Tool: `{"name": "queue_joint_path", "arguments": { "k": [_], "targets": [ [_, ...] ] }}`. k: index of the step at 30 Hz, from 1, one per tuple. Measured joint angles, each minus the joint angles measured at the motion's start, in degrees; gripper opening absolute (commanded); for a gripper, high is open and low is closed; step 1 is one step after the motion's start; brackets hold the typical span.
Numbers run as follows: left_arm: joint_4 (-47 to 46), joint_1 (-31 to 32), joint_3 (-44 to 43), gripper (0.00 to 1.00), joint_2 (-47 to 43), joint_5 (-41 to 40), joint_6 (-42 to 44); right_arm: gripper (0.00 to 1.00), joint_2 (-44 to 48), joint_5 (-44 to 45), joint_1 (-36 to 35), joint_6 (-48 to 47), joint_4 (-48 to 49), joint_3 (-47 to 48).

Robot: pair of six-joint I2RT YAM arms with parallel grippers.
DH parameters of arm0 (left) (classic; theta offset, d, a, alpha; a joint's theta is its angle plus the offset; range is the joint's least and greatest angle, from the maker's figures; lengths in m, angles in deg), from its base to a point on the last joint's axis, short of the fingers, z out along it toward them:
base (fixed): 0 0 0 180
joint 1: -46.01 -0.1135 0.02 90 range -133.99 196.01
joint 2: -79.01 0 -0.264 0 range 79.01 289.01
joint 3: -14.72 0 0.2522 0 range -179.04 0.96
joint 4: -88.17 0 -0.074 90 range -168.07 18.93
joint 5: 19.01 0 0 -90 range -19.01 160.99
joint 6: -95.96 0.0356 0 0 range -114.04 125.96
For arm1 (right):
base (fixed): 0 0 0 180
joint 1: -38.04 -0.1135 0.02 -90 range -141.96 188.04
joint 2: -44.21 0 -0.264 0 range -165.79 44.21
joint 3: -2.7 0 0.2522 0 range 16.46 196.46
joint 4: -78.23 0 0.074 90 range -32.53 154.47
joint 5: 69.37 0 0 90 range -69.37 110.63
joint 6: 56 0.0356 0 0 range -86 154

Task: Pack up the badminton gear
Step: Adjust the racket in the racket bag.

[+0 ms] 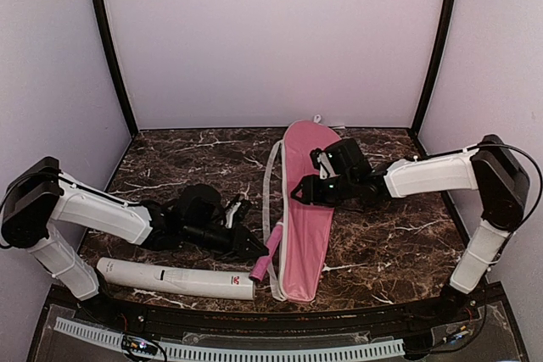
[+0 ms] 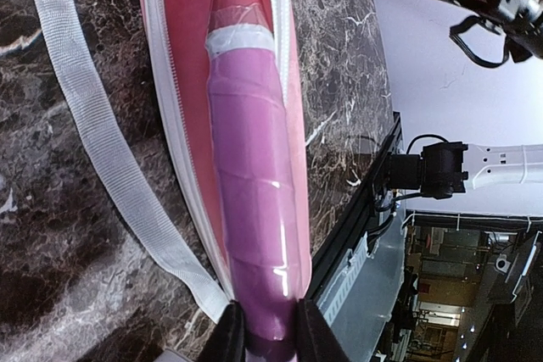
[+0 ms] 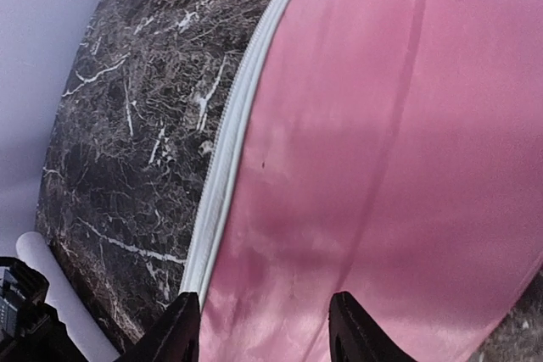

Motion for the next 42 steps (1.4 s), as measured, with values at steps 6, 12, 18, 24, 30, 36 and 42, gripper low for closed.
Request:
{"name": "queue_joint_path", "arguments": {
  "k": [6,12,18,24,30,36,42],
  "targets": [
    [-0.81,0.07,-0.09,0.0,0.57,0.0,0.0,0.48,5.4,7.34,-7.23,3.13,-9.55,0.02],
    [-0.85,0.26,-0.09,0.0,0.57,-0.2,0.02,0.48,6.25,11.56,-15.5,7.82,-16.74,0.02],
    [-0.87,0.28,-0.09,0.0,0.57,-0.2,0.02,0.51,5.11,15.23,-19.15,11.15,-23.15,1.22],
    [-0.98,0.39,-0.11,0.0,0.68,-0.22,0.02,0.51,2.71,16.33,-20.09,11.8,-24.46,2.99],
    [-1.22,0.72,-0.28,0.0,1.16,-0.31,0.02,0.26,-0.59,16.96,-20.28,11.3,-24.57,5.16],
    [-1.22,1.09,-0.31,0.0,1.33,-1.05,0.04,0.0,-1.05,18.1,-20.28,11.04,-24.74,5.42],
    [-1.46,1.55,-0.31,0.0,1.2,-2.45,0.02,0.0,8.59,14.93,-19.37,10.1,-17.09,-3.23]
  ]
}}
